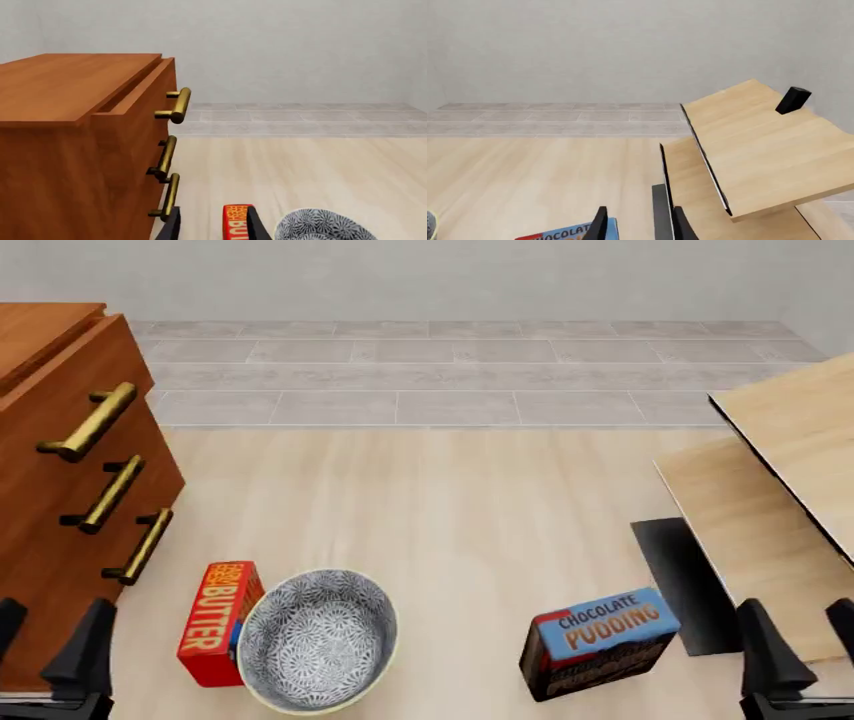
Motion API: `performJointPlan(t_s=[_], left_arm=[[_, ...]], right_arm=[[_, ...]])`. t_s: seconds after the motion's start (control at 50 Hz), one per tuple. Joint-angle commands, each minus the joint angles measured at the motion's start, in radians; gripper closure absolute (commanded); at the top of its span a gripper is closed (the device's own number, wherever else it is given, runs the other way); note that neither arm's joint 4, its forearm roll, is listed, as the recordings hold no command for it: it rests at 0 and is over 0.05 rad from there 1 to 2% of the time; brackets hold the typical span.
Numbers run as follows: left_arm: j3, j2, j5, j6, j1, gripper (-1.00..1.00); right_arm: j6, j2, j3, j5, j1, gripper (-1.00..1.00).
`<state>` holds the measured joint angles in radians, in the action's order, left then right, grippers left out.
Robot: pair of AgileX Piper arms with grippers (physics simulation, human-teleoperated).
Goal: Close the top drawer of the cabinet and put the bowl on top of it.
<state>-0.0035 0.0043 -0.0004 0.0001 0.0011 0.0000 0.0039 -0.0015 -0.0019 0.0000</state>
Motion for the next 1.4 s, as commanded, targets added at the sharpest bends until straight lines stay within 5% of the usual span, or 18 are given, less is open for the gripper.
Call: performJointPlan(t_s=[0.02,0.74,0.82,0.9,0.98,1.4], left_arm=[[0.003,0.002,-0.003,0.0,-0.001,-1.0],[0.003,0.004,-0.005,0.003,-0.001,-1.0],[-0.007,-0.004,-0.026,0.087,0.032,-1.0],[-0.036,0.01,0.027,-0.044,0.042,-1.0],[-0.091,0.058,0.046,-0.09,0.035,-1.0],[-0.313,0.348,0.045,-0.144,0.043,-1.0]], right_arm=[[0.0,0.005,-0.003,-0.001,0.0,-1.0],[0.0,0.005,-0.002,-0.002,0.0,-1.0],[0.0,0.005,-0.002,-0.002,0.0,-1.0],[0.0,0.005,-0.002,-0.002,0.0,-1.0],[0.0,0.005,-0.002,-0.002,0.0,-1.0],[0.0,0.005,-0.002,-0.002,0.0,-1.0]])
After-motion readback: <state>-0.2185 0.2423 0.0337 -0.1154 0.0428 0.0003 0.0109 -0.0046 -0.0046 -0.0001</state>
